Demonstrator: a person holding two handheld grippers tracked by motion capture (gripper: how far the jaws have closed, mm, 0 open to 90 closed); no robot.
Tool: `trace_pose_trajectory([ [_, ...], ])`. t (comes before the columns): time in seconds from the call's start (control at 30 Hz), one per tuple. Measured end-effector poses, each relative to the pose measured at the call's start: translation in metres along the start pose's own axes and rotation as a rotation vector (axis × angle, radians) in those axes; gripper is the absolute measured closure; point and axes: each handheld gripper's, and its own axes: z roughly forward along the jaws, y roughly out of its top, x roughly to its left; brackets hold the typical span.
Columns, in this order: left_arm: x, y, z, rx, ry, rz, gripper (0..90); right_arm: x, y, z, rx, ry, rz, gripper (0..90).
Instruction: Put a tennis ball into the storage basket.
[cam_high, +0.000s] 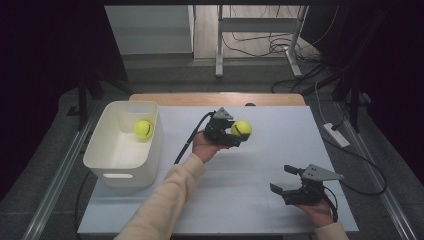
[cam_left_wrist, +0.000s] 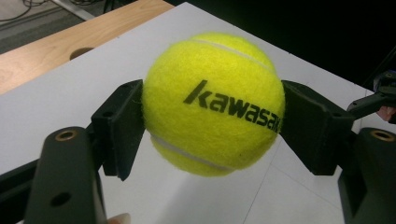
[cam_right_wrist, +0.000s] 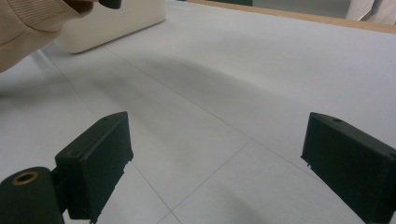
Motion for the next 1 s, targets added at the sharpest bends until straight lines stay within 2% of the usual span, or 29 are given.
trace_pose_trajectory([
  [0.73,0.006,-0.003,-0.028,-0.048,0.018,-0.005,27.5,0.001,0.000,0.001,0.002,0.001,-0.004,7.9],
  [1.0,0.009,-0.002,-0.040,-0.062,0.038,-0.002,27.4,0.001,0.000,0.000,0.003,-0.001,-0.004,7.9],
])
